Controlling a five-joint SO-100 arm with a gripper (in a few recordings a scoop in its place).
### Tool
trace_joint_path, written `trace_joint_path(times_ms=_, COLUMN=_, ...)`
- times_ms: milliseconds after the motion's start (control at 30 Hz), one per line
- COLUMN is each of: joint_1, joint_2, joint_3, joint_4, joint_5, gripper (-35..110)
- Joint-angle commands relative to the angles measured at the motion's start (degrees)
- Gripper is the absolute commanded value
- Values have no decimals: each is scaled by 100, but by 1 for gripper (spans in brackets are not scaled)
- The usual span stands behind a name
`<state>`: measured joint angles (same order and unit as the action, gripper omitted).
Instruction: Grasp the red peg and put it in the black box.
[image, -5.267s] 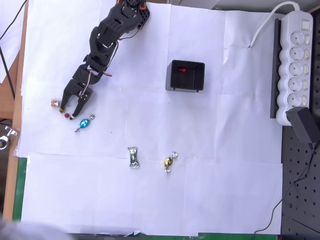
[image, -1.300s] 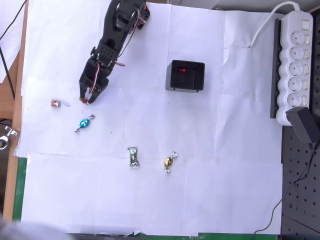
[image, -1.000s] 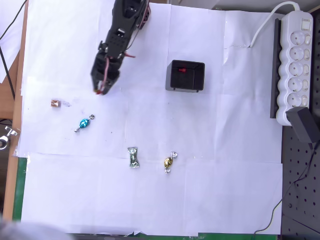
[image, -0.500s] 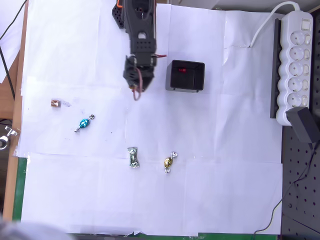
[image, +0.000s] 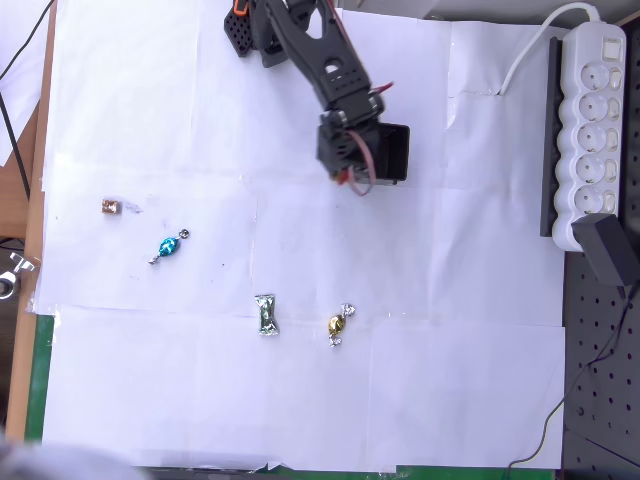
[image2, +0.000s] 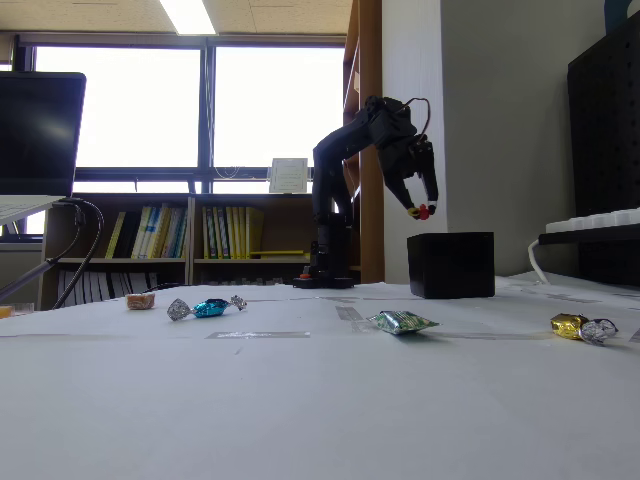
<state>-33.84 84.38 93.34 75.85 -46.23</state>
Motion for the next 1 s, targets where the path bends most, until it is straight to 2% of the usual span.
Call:
trace_joint_path(times_ms=0, joint_1=-562, joint_2=44, joint_3=527, joint_4=79, joint_5=229, gripper=0)
trace_joint_path(times_ms=333, joint_1=-958, joint_2=360, joint_3=589, joint_4=-105, joint_5=378, gripper=2)
trace_joint_path(times_ms=367, joint_1=-949, joint_2=360, joint_3=589, joint_4=-132, joint_5=378, gripper=7)
trace_joint_path(times_ms=400, joint_1=-932, joint_2=360, joint_3=589, joint_4=-141, joint_5=369, gripper=19)
trace_joint_path(times_ms=467, joint_1=-905, joint_2=369, joint_3=589, joint_4=-141, joint_5=378, gripper=26)
trace_joint_path(times_ms=533, joint_1=-879, joint_2=378, joint_3=598, joint_4=-88, joint_5=281, gripper=41)
trace_joint_path(times_ms=567, joint_1=-879, joint_2=396, joint_3=598, joint_4=-62, joint_5=211, gripper=44)
trace_joint_path(times_ms=967, joint_1=-694, joint_2=413, joint_3=598, joint_4=-35, joint_5=88, gripper=43)
